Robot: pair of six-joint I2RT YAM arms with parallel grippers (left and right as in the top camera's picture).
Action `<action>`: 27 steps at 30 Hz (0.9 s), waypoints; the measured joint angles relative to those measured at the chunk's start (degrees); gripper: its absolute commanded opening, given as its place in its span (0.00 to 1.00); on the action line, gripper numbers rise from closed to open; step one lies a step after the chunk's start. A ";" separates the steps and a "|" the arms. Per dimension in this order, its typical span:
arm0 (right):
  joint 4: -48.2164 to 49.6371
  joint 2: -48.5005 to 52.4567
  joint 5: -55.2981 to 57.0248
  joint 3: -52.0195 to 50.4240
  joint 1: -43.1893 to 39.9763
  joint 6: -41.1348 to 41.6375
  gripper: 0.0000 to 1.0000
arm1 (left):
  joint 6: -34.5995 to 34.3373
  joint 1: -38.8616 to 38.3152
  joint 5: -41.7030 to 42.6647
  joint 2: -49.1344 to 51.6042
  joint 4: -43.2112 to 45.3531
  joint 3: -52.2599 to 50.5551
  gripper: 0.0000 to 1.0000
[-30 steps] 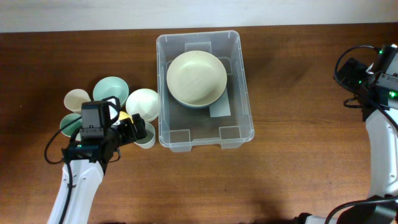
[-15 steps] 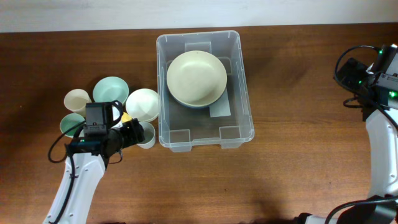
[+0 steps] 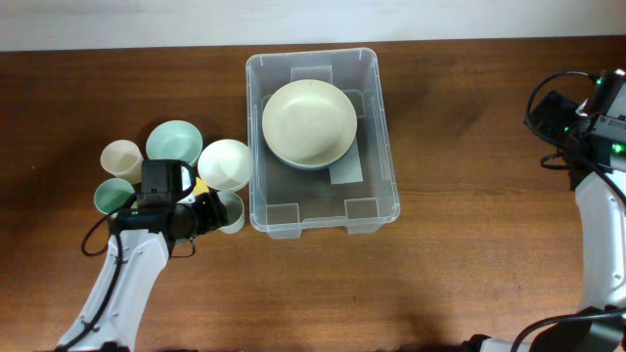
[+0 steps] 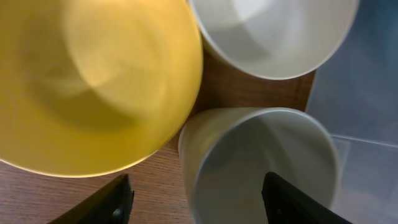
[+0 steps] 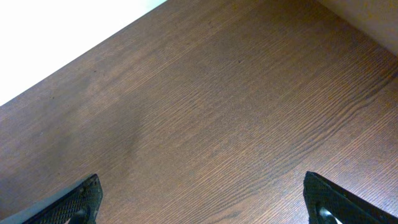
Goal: Pack container
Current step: 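Lower the left gripper and grasp the grey cup's rim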
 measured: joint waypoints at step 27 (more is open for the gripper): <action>0.00 0.00 0.00 0.00 0.00 0.00 0.99 | -1.38 0.00 0.61 1.53 1.40 0.00 0.01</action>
